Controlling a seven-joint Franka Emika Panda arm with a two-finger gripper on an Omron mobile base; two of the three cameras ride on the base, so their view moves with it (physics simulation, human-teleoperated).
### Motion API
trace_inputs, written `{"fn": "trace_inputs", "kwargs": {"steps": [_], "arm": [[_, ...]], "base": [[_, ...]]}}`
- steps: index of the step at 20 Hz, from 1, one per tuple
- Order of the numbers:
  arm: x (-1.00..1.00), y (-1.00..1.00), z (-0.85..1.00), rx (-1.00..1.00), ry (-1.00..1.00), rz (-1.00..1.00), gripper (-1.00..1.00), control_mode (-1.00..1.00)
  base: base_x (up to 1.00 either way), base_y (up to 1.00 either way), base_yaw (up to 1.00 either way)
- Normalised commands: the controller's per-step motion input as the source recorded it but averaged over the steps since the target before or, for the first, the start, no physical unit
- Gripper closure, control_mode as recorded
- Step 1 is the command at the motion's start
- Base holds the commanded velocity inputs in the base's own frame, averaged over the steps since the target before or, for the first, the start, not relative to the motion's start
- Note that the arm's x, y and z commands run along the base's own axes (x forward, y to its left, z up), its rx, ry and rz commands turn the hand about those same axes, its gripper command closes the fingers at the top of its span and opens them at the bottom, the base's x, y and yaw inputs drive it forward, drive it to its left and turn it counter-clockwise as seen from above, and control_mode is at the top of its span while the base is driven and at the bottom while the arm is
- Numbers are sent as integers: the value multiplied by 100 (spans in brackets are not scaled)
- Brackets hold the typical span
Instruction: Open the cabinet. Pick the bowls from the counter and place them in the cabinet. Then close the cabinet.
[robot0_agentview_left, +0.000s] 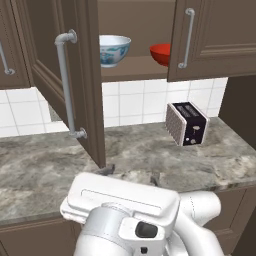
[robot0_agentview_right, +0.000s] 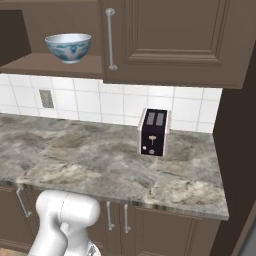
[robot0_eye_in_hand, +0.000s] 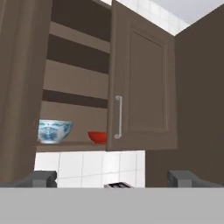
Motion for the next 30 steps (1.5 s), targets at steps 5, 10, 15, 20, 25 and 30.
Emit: {"fn": "trace_inputs", "kwargs": {"steps": [5,10,15,20,25,30], "arm": [[13,30,0,-9,0,1,-100,-100],[26,16,0,-8,0,0,-100,-100],[42,20,0,-8,0,0,-100,-100],[34,16,-7,-4,0,0,-100,-100],[29,6,-24,0,0,0,-100,-100],[11,0,-32,0,0,0,-100,-100]], "base": [[0,0,0],[0,0,0],[0,0,0],[0,0,0],[0,0,0],[0,0,0]]}}
